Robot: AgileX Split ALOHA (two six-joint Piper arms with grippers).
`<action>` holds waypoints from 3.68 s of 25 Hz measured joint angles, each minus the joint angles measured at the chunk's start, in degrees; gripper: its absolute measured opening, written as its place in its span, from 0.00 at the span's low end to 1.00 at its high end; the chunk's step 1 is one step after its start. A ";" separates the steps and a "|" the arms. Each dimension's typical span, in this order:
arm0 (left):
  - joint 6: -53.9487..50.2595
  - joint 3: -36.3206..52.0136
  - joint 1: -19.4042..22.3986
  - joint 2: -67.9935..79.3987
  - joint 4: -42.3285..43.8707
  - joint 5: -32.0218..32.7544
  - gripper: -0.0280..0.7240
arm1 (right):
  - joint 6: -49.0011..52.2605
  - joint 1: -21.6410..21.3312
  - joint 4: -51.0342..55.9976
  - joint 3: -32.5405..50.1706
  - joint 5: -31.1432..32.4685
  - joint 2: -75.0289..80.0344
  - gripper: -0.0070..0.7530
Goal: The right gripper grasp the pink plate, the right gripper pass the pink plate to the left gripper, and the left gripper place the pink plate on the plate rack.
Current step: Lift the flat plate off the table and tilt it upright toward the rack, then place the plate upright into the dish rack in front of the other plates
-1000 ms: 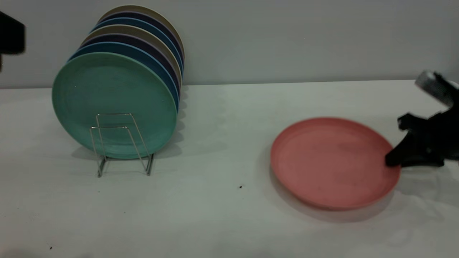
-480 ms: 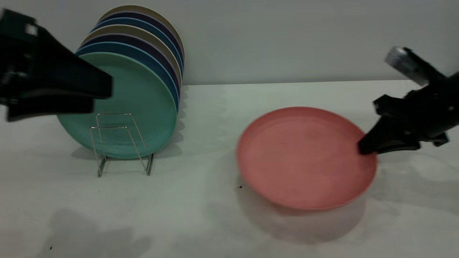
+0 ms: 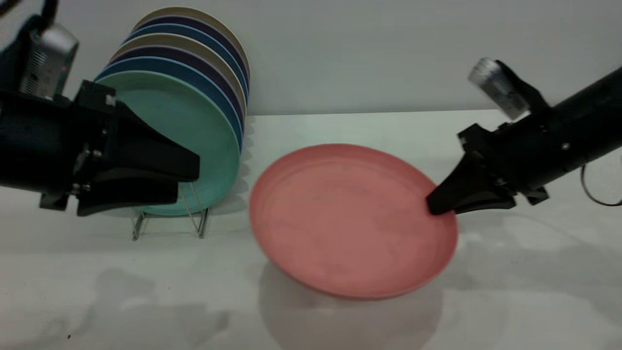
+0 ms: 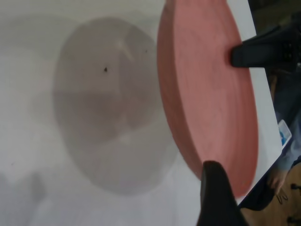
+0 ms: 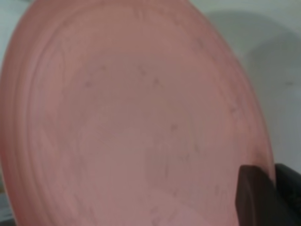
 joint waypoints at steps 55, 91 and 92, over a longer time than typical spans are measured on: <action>9.35 -1.04 0.00 1.76 -1.67 -12.23 0.20 | -6.94 -7.20 0.57 0.05 17.08 -3.93 0.73; 25.70 -38.17 1.37 -5.05 57.37 -1.51 0.20 | 1.63 -9.19 -12.03 0.05 8.72 -7.05 0.72; 26.00 -38.51 1.37 -4.43 57.98 -2.12 0.20 | 1.63 -9.19 -12.03 0.05 8.87 -7.05 0.72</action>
